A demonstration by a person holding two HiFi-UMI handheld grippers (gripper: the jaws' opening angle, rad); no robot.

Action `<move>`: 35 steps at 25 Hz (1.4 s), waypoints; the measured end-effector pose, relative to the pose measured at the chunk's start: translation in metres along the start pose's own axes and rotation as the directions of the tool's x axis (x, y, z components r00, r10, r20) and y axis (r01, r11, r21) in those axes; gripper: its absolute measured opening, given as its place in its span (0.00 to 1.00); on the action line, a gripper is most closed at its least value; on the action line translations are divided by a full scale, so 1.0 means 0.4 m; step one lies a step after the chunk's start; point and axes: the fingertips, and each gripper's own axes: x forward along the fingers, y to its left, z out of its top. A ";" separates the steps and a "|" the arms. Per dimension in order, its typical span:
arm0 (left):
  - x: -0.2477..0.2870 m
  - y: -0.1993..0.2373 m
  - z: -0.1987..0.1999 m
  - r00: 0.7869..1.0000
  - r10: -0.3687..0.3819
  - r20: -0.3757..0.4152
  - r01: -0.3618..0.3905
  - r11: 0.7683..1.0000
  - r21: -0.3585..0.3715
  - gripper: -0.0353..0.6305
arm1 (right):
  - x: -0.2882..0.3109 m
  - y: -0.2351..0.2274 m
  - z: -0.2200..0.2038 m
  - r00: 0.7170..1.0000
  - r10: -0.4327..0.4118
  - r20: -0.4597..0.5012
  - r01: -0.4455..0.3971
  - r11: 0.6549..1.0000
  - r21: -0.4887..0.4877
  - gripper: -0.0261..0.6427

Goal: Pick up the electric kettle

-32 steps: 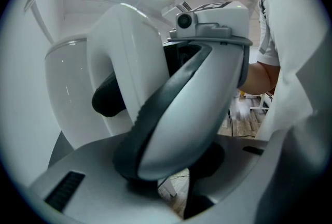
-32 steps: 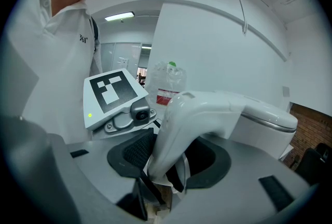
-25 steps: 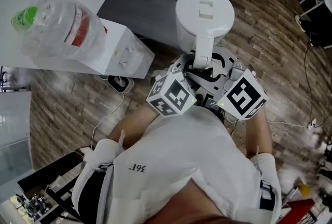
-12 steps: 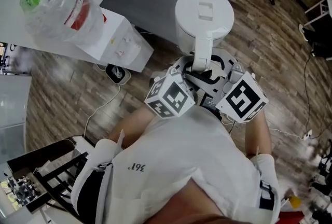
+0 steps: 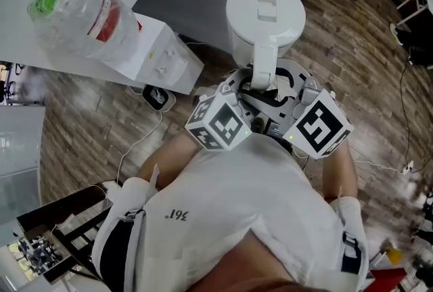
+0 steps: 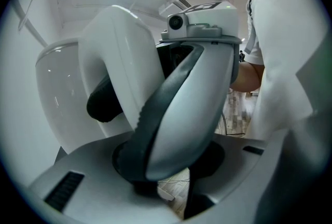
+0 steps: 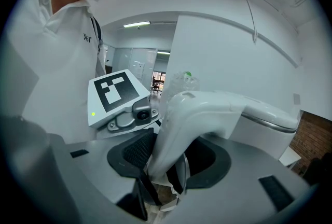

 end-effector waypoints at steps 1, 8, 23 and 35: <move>-0.004 0.001 0.000 1.000 -0.004 0.000 0.004 1.000 0.005 0.21 | 0.003 0.000 0.004 1.000 -0.003 0.001 0.003 1.000 0.001 0.29; -0.025 0.008 0.007 1.000 -0.012 0.015 0.012 1.000 0.023 0.21 | 0.011 -0.002 0.024 1.000 -0.017 -0.005 0.017 1.000 -0.005 0.29; -0.041 0.074 0.045 0.999 -0.013 0.036 0.011 0.998 0.055 0.22 | 0.019 -0.062 0.069 1.000 -0.029 -0.005 0.029 0.999 -0.013 0.29; -0.023 0.123 0.048 0.999 -0.001 0.051 -0.001 0.999 0.043 0.22 | 0.033 -0.109 0.064 0.999 -0.019 -0.032 0.018 0.999 -0.032 0.29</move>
